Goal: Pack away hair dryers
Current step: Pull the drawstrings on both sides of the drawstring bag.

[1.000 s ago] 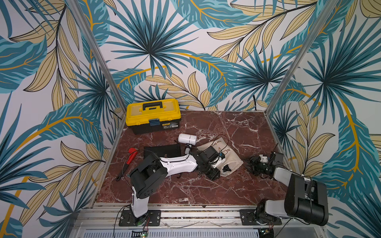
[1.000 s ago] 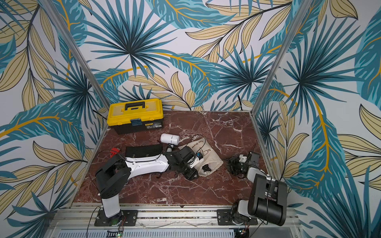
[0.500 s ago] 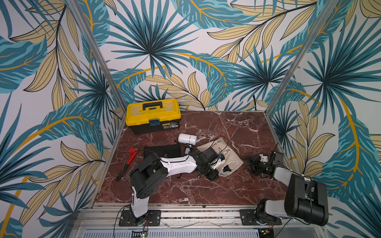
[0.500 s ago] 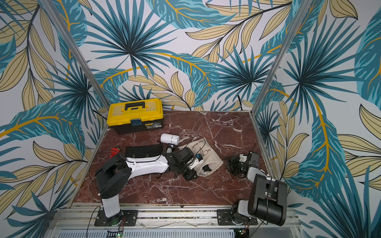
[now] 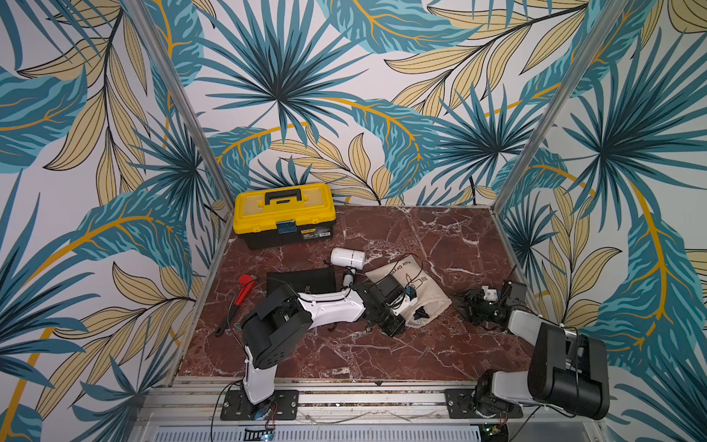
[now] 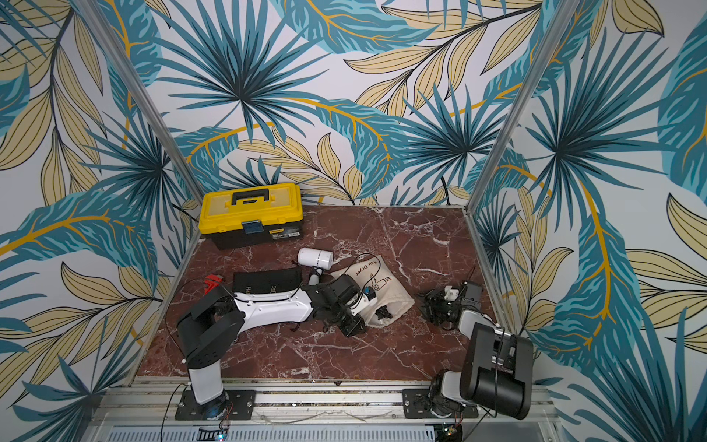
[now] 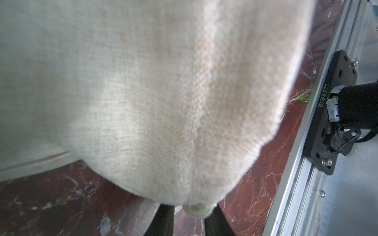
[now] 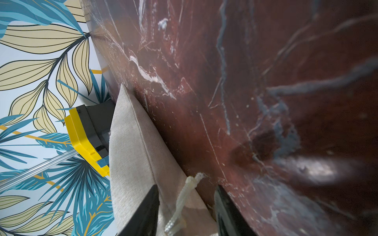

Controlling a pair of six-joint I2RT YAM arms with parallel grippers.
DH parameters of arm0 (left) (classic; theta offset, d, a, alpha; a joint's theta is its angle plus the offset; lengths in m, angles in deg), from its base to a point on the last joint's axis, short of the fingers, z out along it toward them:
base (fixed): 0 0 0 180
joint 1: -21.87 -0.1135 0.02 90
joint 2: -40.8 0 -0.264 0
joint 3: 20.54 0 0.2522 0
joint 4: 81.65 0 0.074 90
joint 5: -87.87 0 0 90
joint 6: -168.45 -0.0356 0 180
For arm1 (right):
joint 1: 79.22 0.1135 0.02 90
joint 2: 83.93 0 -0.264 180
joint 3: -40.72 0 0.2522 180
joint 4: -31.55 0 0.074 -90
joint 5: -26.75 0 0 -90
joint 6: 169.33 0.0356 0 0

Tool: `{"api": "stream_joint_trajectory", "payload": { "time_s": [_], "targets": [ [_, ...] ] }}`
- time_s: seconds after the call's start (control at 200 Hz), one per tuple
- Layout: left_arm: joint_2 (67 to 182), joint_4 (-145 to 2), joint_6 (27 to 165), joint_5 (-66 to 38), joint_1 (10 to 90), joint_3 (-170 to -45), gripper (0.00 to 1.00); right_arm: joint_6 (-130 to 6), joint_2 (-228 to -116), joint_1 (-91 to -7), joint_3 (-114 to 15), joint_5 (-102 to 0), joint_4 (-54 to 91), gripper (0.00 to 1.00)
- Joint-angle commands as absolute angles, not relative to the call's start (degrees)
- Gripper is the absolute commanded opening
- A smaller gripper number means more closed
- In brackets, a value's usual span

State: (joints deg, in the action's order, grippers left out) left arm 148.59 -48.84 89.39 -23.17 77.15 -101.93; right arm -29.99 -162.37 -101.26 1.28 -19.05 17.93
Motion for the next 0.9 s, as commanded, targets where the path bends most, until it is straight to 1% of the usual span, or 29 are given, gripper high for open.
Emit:
{"api": "stream_joint_trajectory", "payload": {
  "time_s": [0.0, 0.135, 0.21, 0.305, 0.396, 0.511, 0.666, 0.891],
  "targets": [
    [149.01, -50.49, 89.7, -24.61, 77.23, -101.52, 0.26, -29.41, -162.82, -101.38, 1.19, -18.89, 18.35, 0.45],
    [149.04, -50.56, 89.71, -24.72, 77.21, -101.58, 0.09, -29.65, -162.74, -101.37, 1.25, -18.93, 18.14, 0.45],
    [148.24, -50.49, 89.68, -24.86, 77.24, -101.19, 0.05, -30.17, -162.84, -101.41, 1.52, -18.95, 18.23, 0.45],
    [146.84, -50.56, 90.11, -25.1, 77.05, -100.58, 0.01, -30.4, -163.12, -101.34, 2.5, -18.43, 19.19, 0.45],
    [145.05, -50.53, 90.83, -25.75, 76.91, -99.76, 0.0, -30.37, -163.15, -101.32, 3.57, -17.86, 20.35, 0.45],
    [143.82, -50.25, 91.19, -26.47, 76.84, -98.99, 0.0, -31.21, -163.04, -101.3, 4.44, -16.97, 20.67, 0.41],
    [144.25, -49.52, 91.63, -26.87, 76.87, -98.81, 0.0, -32.58, -163.04, -101.28, 5.32, -17.6, 20.82, 0.4],
    [143.05, -49.49, 91.98, -26.15, 76.73, -97.62, 0.0, -25.33, -168.15, -100.78, 6.45, -14.73, 32.02, 0.4]
  ]
}}
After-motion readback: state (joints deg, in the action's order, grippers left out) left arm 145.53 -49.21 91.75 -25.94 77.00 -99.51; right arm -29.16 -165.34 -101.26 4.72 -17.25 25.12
